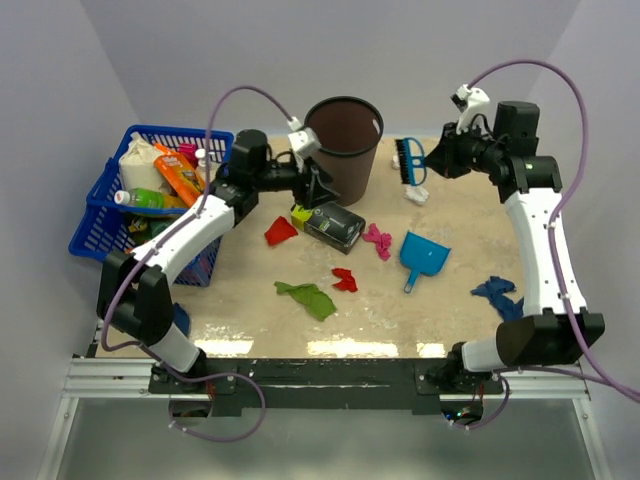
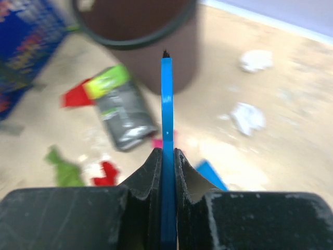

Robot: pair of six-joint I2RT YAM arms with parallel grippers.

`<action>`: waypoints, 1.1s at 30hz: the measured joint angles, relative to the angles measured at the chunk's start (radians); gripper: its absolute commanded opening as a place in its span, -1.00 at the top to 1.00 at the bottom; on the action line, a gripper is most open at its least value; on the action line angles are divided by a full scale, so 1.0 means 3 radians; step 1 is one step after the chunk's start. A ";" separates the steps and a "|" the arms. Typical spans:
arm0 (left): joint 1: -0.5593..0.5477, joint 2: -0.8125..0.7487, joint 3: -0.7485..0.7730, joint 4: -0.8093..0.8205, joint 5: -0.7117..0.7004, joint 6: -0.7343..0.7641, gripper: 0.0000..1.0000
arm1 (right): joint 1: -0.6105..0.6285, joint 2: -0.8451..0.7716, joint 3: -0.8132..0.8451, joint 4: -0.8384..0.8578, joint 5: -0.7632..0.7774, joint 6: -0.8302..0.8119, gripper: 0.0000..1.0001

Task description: Sweep away the paper scraps from the table

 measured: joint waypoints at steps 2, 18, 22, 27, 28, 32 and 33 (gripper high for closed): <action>-0.0244 0.0000 0.0111 -0.0281 -0.0167 0.0354 -0.23 | -0.0029 -0.0123 0.0000 -0.0045 0.0516 0.0023 1.00; -0.1757 0.0642 0.0496 -0.0665 -0.1439 0.0565 -0.10 | -0.0266 -0.0615 -0.0561 -0.0722 0.2336 -0.0860 1.00; -0.1720 0.1411 0.1102 -0.0778 -0.1754 0.0093 -0.10 | -0.0267 -0.0758 -0.0642 -0.0659 0.2438 -0.0886 1.00; -0.1740 0.1747 0.1128 -0.0899 -0.1912 -0.0292 -0.17 | -0.0272 -0.0875 -0.0722 -0.0479 0.2557 -0.0834 1.00; -0.1759 0.1773 0.1129 -0.0910 -0.1915 -0.0369 -0.18 | -0.0273 -0.0908 -0.0755 -0.0437 0.2574 -0.0833 1.00; -0.1832 0.1816 0.1129 -0.0885 -0.1857 -0.0609 -0.34 | -0.0277 -0.1020 -0.0910 -0.0343 0.2667 -0.0827 1.00; -0.1850 0.1829 0.1133 -0.0866 -0.1840 -0.0654 -0.42 | -0.0284 -0.1035 -0.0945 -0.0323 0.2672 -0.0819 1.00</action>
